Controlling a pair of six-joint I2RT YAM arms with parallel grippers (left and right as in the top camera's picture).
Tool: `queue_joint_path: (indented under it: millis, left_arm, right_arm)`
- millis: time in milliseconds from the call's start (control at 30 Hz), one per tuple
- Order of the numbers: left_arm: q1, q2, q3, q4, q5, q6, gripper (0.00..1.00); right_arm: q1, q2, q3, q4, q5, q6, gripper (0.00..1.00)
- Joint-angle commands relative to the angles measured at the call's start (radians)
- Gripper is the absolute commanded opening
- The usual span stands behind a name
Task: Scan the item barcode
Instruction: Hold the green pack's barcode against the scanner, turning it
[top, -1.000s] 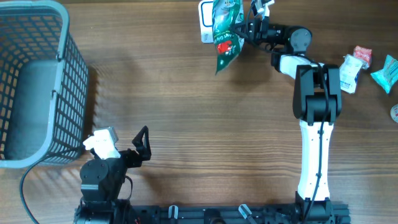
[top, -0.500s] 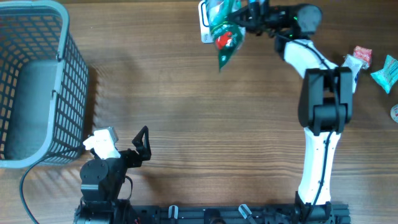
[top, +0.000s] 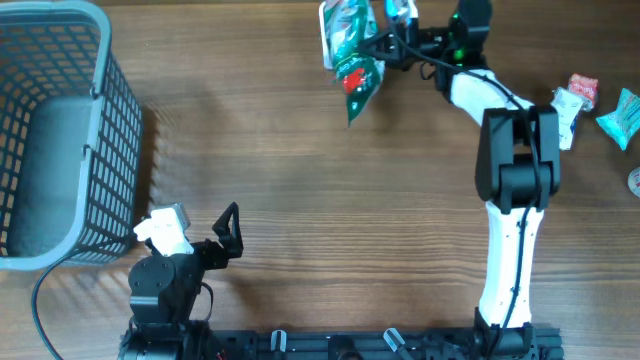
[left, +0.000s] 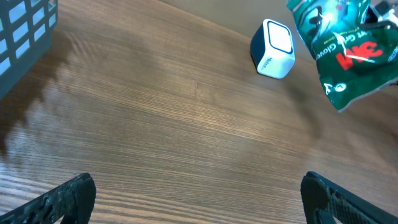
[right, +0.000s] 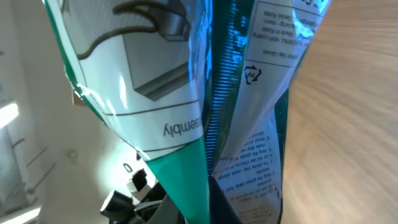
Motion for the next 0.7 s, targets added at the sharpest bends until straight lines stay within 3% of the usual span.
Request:
queue_joint_path:
  millis: [0,300,667]
  left_arm:
    - [0.005,-0.007,-0.004,0.002,-0.01,-0.008,1.0]
    - [0.005,-0.007,-0.004,0.002,-0.01,-0.008,1.0]
    - [0.005,-0.007,-0.004,0.002,-0.01,-0.008,1.0]
  right_arm:
    - [-0.005,0.069,0.014,0.007,-0.014,-0.052,0.04]
    - [0.048,0.082,0.068,0.021,-0.051,-0.097,0.04]
    - [-0.022,0.199,0.077,-0.015,0.004,-0.115,0.04]
